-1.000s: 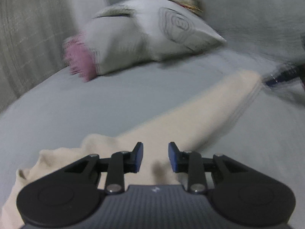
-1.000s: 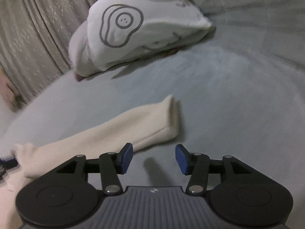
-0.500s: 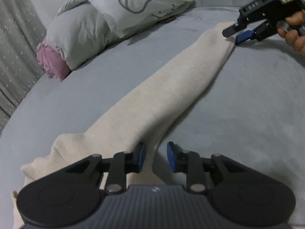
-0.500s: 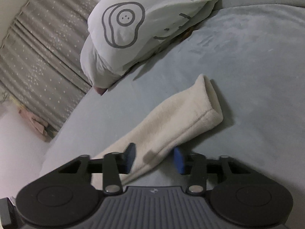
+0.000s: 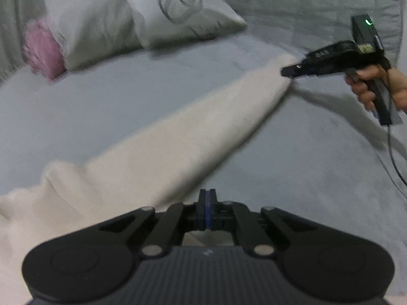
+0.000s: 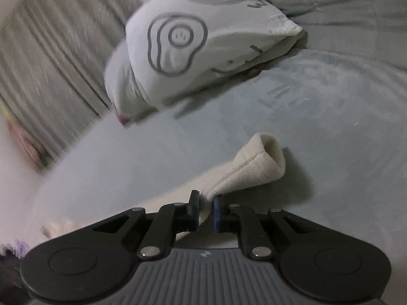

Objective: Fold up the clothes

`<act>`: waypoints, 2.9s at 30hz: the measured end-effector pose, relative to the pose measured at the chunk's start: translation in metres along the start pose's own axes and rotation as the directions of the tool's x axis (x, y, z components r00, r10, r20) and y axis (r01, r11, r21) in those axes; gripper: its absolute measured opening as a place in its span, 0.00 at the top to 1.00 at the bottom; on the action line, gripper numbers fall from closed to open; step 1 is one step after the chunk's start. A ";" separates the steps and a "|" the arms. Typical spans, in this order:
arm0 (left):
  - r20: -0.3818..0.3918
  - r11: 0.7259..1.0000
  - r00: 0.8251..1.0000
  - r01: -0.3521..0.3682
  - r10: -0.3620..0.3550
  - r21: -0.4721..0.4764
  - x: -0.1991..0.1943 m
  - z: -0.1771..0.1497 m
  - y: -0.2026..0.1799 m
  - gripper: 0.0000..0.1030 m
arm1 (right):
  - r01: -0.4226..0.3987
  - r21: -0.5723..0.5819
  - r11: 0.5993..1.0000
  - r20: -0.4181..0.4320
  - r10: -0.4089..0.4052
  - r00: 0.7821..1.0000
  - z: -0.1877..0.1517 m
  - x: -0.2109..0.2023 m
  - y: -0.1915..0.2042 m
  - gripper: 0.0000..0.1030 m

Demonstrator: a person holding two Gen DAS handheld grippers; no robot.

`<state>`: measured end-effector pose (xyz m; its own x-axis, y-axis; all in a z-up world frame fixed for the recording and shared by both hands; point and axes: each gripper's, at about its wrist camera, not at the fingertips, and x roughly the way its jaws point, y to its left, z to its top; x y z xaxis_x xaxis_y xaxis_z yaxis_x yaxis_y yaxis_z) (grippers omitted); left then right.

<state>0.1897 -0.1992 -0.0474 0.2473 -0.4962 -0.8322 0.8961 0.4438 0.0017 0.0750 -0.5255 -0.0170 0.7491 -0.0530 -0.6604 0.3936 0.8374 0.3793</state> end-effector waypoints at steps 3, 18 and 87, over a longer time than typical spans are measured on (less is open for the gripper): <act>-0.006 0.998 0.998 -0.055 0.055 0.036 0.004 -0.004 -0.008 0.96 | 0.081 -0.103 0.991 -0.035 -0.085 0.996 -0.016 0.013 0.006 0.89; 0.104 0.973 0.972 -0.218 0.209 0.081 0.004 -0.008 -0.023 0.63 | -0.167 -0.639 0.751 0.001 0.217 0.976 -0.019 0.017 0.113 0.60; 0.135 0.975 0.981 -0.157 0.136 0.159 -0.015 -0.007 -0.022 0.70 | -0.458 0.556 0.694 0.207 0.418 0.884 -0.089 0.041 -0.029 0.82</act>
<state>0.1640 -0.1958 -0.0385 0.4143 -0.5272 -0.7419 0.8933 0.3915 0.2206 0.0471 -0.5031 -0.1130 0.9375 0.1905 -0.2912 0.2260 0.3030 0.9258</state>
